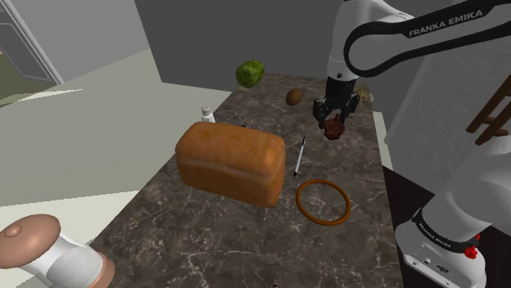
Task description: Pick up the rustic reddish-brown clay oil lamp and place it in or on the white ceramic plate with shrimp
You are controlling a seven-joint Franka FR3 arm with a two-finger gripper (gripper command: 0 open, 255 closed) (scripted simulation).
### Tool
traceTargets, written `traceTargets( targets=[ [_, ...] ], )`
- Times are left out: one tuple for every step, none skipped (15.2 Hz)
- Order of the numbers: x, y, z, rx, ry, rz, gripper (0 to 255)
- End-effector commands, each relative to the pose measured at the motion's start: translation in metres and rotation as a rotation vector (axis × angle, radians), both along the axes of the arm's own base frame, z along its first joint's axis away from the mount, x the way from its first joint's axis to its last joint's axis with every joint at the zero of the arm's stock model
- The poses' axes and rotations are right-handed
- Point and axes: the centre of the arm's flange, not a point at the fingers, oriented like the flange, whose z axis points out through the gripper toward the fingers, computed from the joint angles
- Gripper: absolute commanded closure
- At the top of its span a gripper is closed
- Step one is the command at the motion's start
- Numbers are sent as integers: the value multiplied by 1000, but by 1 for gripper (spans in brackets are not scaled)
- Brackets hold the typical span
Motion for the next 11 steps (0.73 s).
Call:
traceTargets(
  targets=[
    [0,0,11,0,0,0,255],
    [0,0,16,0,0,0,255],
    [0,0,21,0,0,0,255],
    [0,0,26,0,0,0,255],
    [0,0,32,0,0,0,255],
    [0,0,37,0,0,0,255],
    [0,0,42,0,0,0,255],
    [0,0,48,0,0,0,255],
    [0,0,53,0,0,0,255],
    [0,0,58,0,0,0,255],
    [0,0,63,0,0,0,255]
  ],
)
